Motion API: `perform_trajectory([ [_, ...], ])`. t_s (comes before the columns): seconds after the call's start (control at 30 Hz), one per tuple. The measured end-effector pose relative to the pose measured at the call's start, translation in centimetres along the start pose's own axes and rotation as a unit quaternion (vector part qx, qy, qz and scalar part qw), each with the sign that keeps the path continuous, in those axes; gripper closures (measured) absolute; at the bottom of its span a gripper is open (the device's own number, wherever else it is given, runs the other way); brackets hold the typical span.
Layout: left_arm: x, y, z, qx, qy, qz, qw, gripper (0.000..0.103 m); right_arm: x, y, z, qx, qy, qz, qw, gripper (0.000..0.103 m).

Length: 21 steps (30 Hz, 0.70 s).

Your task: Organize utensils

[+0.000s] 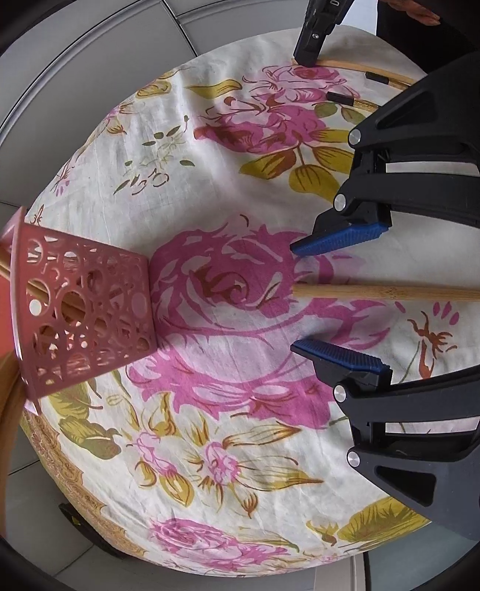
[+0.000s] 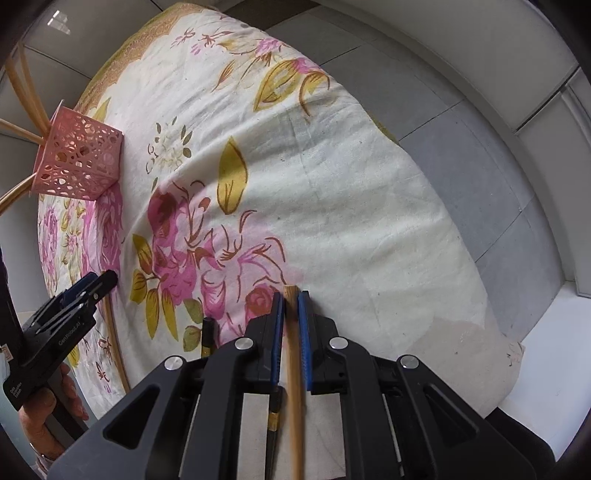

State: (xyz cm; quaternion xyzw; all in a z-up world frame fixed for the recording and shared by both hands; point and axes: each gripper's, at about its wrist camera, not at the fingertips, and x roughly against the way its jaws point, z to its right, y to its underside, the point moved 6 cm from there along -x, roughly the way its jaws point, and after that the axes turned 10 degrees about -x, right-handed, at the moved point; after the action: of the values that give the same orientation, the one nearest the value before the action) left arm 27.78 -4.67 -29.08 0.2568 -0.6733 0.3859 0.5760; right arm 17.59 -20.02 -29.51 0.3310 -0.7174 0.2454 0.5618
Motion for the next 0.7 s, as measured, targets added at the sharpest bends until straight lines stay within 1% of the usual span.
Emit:
perform_trajectory([
  [0.03,0.0,-0.2,0.4,-0.009,-0.003,-0.001,1.0,0.065,-0.1,-0.1,0.0,-0.001,0.0,-0.002,1.0,0.094],
  [0.07,0.1,-0.3,0.8,-0.019,0.003,0.0,0.9998,0.072,-0.2,-0.4,0.5,-0.002,-0.002,-0.003,1.0,0.094],
  [0.1,0.2,-0.5,1.3,-0.027,0.007,0.002,0.9996,0.089,-0.3,-0.4,0.3,0.001,0.0,-0.001,1.0,0.094],
  [0.13,0.2,-0.5,1.6,-0.034,0.0,0.004,0.9994,0.096,0.0,-0.9,0.6,0.005,0.002,0.004,1.0,0.094],
  [0.2,0.3,-0.6,2.2,-0.037,-0.014,0.015,0.9991,0.096,0.2,-1.1,0.3,0.021,0.012,0.022,0.999,0.094],
  [0.23,0.5,-0.7,2.3,-0.033,-0.009,0.025,0.9991,0.096,0.1,-1.0,0.1,0.027,0.013,0.031,0.999,0.095],
  [0.27,0.8,-0.6,2.3,-0.025,0.003,0.037,0.999,0.096,0.3,-1.0,0.1,0.025,0.006,0.036,0.999,0.095],
  [0.37,3.9,-0.5,2.2,-0.013,0.041,0.092,0.9948,0.096,1.1,-0.7,0.3,0.008,-0.048,0.042,0.998,0.095],
  [0.43,6.6,-0.2,2.0,-0.006,0.061,0.134,0.9891,0.096,2.4,-0.6,0.0,0.01,-0.078,0.063,0.995,0.095],
  [0.5,9.1,0.1,1.6,0.005,0.069,0.173,0.9825,0.096,4.1,-0.7,-0.6,0.02,-0.113,0.089,0.989,0.095],
  [0.6,12.4,0.7,0.9,0.018,0.065,0.224,0.9723,0.096,7.6,-0.7,-1.8,0.042,-0.163,0.136,0.976,0.095],
  [0.7,15.7,0.7,0.0,0.022,0.058,0.28,0.9581,0.096,11.2,-0.1,-3.3,0.074,-0.199,0.178,0.961,0.095],
])
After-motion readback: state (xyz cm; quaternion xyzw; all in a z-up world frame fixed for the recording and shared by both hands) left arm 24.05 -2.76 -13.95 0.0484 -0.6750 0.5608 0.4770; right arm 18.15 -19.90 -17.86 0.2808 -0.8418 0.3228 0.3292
